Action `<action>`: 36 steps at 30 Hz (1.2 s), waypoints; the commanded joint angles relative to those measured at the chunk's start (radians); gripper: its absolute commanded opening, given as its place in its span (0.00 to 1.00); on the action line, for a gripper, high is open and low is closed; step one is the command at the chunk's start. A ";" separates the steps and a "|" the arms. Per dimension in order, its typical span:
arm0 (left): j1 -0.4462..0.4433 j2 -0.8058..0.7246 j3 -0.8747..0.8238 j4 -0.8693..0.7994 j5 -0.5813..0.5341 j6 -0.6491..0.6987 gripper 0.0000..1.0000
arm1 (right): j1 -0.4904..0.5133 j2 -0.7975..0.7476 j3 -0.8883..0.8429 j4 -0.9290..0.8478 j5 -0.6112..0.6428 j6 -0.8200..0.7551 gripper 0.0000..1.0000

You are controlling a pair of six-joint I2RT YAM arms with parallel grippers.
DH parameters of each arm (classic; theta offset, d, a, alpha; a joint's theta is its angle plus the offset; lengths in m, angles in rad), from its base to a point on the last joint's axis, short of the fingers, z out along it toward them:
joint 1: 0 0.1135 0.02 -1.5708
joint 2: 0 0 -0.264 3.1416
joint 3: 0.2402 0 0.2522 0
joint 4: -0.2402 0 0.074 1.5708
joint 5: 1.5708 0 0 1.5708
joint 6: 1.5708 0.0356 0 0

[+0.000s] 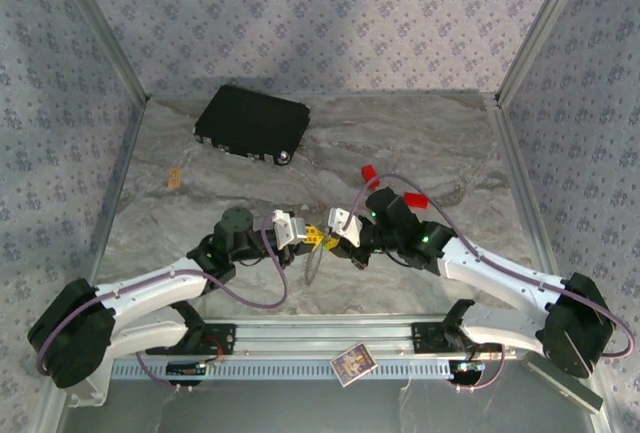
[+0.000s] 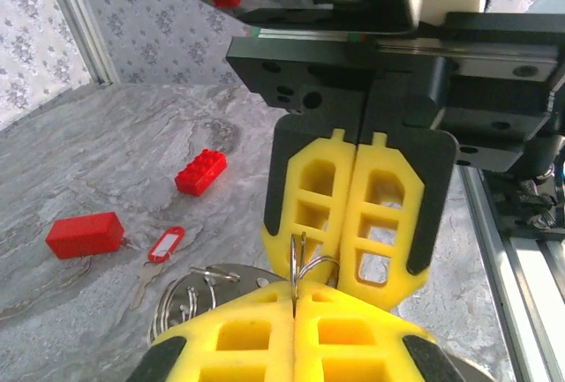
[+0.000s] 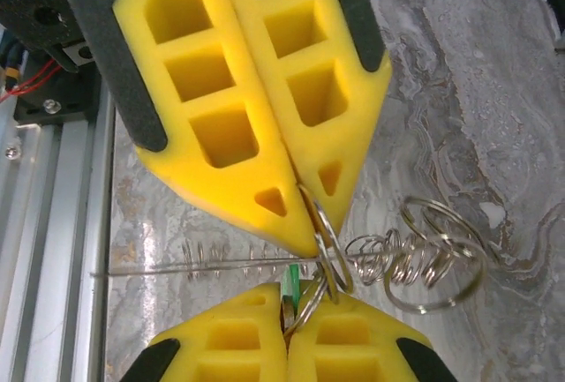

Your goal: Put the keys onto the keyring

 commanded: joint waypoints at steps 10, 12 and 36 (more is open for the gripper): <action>-0.006 -0.016 0.007 0.053 -0.008 0.018 0.00 | -0.053 -0.107 -0.009 -0.095 0.024 -0.047 0.38; -0.006 -0.014 0.007 0.047 0.003 0.026 0.00 | -0.084 -0.114 0.001 -0.140 -0.046 -0.055 0.38; -0.008 0.016 0.033 0.021 0.110 0.054 0.00 | -0.106 -0.059 0.026 0.034 -0.218 0.029 0.19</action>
